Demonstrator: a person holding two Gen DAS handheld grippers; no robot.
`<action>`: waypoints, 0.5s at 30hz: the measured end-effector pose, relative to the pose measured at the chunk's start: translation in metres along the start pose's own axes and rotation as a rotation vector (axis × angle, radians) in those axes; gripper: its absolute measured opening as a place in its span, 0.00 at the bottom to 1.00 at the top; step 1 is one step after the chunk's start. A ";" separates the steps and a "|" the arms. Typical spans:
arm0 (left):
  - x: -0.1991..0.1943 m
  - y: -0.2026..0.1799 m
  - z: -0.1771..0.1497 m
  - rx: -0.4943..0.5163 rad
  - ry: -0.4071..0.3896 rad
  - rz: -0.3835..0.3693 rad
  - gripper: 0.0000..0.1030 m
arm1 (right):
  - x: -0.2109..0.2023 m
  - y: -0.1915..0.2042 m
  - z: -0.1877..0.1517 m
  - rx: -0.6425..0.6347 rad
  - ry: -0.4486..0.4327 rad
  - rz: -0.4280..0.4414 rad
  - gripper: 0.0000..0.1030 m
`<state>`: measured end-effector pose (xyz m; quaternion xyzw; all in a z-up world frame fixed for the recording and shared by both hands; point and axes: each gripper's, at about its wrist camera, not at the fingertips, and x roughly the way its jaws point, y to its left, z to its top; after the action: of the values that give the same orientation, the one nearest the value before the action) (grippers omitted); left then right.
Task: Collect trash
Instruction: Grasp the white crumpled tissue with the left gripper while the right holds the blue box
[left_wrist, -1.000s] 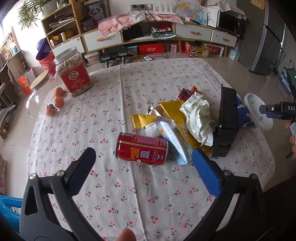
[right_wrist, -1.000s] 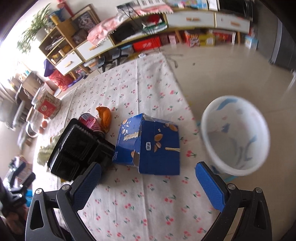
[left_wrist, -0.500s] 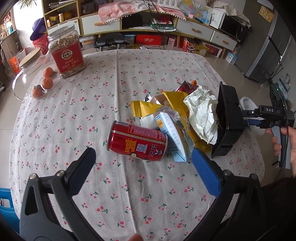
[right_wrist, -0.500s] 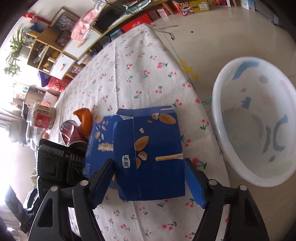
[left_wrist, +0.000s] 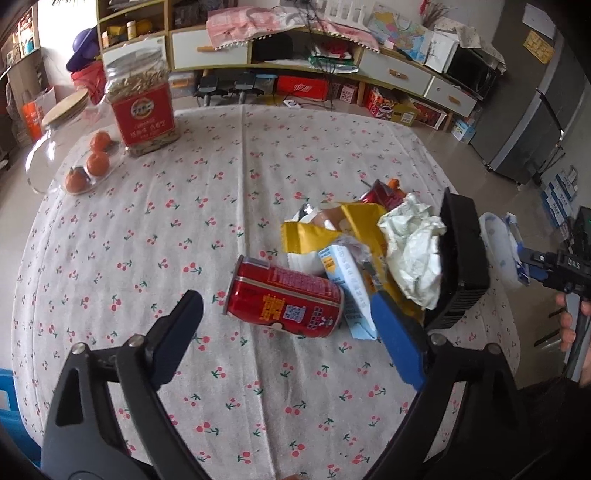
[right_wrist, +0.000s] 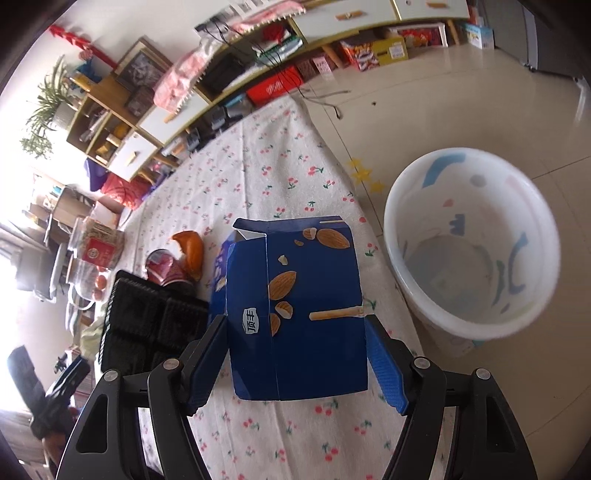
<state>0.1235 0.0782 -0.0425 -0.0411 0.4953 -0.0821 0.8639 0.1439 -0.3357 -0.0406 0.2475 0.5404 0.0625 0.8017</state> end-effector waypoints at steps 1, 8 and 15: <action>0.005 0.007 0.000 -0.038 0.019 -0.009 0.89 | -0.003 0.001 -0.002 -0.005 -0.007 0.003 0.71; -0.002 0.014 0.002 -0.145 -0.026 -0.036 0.86 | -0.011 0.000 -0.012 -0.032 -0.028 -0.026 0.71; -0.015 -0.010 0.010 -0.103 -0.064 -0.249 0.72 | -0.017 -0.004 -0.015 -0.023 -0.041 -0.026 0.71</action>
<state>0.1236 0.0713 -0.0229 -0.1491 0.4622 -0.1615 0.8591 0.1228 -0.3401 -0.0329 0.2324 0.5265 0.0532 0.8161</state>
